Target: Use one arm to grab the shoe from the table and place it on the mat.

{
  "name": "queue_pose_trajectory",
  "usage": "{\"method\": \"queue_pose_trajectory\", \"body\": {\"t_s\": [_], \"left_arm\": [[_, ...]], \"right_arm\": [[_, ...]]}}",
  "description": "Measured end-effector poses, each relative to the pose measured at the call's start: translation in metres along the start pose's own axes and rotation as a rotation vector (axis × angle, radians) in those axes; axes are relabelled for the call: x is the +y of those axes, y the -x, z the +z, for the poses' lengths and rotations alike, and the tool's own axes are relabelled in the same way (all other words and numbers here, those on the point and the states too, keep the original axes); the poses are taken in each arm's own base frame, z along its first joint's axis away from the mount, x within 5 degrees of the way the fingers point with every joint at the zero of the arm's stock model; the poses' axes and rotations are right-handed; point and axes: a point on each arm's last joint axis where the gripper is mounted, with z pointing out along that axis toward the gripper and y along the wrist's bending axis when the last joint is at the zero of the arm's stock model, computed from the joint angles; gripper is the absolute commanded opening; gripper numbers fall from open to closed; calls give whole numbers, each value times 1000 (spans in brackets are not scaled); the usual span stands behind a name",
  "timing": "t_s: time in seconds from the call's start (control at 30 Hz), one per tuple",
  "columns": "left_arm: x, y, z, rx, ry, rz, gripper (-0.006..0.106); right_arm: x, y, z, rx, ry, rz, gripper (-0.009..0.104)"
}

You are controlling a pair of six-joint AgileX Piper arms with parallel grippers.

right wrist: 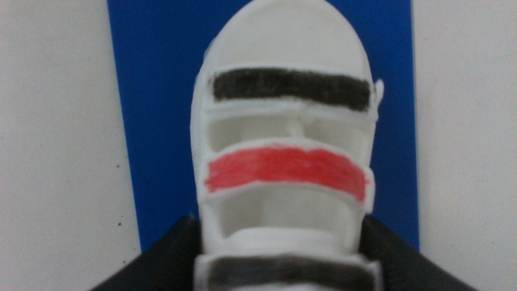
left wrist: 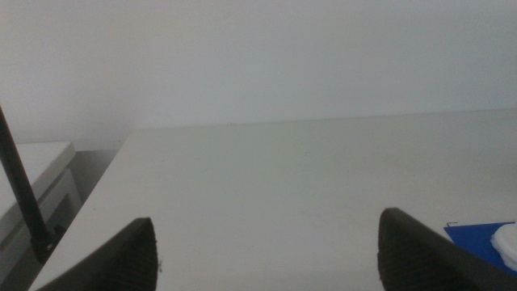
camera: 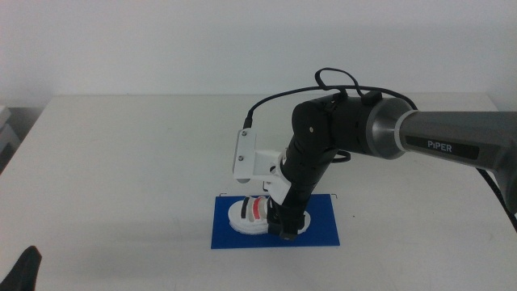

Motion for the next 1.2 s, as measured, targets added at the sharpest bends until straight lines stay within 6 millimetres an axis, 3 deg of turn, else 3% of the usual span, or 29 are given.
{"method": "queue_pose_trajectory", "body": {"t_s": [0.13,0.27,0.33,0.43,0.53,0.6,0.7,0.87,0.9,1.2], "left_arm": [[0,0,0,0,0,0,94],[0,0,0,0,0,0,94],[0,0,0,0,0,0,94],[0,0,0,0,0,0,94],[0,0,0,0,0,0,94],[0,0,0,0,0,0,94],[0,0,0,0,0,0,94],[0,0,0,0,0,0,94],[0,0,0,0,0,0,94],[0,0,0,0,0,0,94]], "right_arm": [[0,0,0,-2,-4,-1,82],[-1,4,-17,-29,-33,16,92],[0,6,-36,-61,-65,48,92],[0,5,-81,-131,-131,140,92],[8,-4,-137,-213,-214,246,91],[18,-15,-172,-261,-270,319,90],[33,-35,-208,-306,-332,420,87],[50,-74,-237,-328,-402,601,82],[70,-117,-247,-353,-471,758,78],[140,-175,-237,-623,-677,850,72]]}}
